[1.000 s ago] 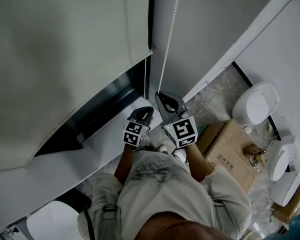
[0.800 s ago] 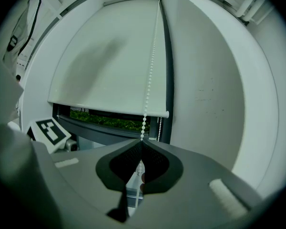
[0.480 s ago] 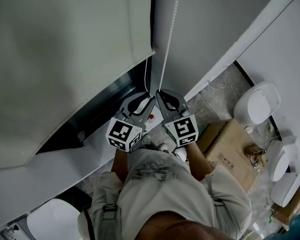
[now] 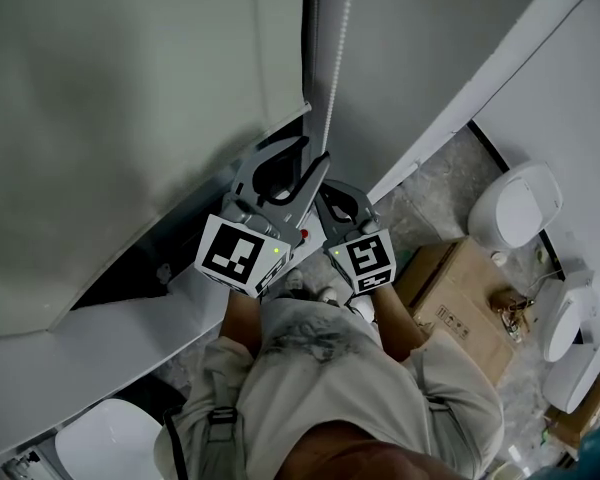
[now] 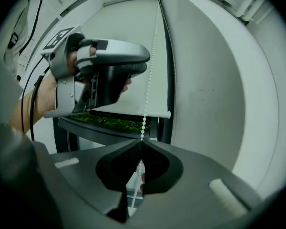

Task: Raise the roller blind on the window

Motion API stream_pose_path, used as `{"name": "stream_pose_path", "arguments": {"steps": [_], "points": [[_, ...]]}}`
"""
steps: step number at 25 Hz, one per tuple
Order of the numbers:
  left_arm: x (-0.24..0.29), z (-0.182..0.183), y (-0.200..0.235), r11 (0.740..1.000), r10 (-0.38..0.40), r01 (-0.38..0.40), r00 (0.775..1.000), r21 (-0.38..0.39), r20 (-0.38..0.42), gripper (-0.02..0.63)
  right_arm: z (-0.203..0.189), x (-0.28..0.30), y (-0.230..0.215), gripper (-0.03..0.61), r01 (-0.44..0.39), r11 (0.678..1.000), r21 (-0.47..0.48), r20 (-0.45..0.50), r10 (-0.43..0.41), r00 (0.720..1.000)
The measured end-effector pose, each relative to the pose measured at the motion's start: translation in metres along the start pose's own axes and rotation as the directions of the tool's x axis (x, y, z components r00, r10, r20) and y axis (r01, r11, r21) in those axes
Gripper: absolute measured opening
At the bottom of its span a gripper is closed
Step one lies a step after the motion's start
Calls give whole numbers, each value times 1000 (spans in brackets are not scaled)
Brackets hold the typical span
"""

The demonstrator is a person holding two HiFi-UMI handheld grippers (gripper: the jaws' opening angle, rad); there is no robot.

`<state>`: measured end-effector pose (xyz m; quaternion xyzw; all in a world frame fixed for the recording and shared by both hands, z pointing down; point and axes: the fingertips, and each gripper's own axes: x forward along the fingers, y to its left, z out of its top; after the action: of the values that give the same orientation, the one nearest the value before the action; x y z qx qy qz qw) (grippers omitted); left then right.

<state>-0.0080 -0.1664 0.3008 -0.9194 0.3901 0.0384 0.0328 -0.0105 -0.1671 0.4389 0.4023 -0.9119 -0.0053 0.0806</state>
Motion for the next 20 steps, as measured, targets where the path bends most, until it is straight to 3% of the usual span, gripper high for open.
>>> {"name": "stream_pose_path", "arguments": {"steps": [4,7,12,20], "points": [[12,30,1,1000,5,-6,999,22,54,125,1,-1,2,11,0,1000,1,2,0,1000],[11,38,-1,999,-6,4,999,37,47,110,2,-3,10,12,-1,1000,-4,3,2,1000],[16,45,-1,999,8,-10,999,49,42,17,4,-3,11,12,-4,1000,-7,2,4,1000],[14,51,-1,1000,-5,5,996,-1,91,12,0,-1,11,12,-5,1000,-9,-2,5,1000]]}}
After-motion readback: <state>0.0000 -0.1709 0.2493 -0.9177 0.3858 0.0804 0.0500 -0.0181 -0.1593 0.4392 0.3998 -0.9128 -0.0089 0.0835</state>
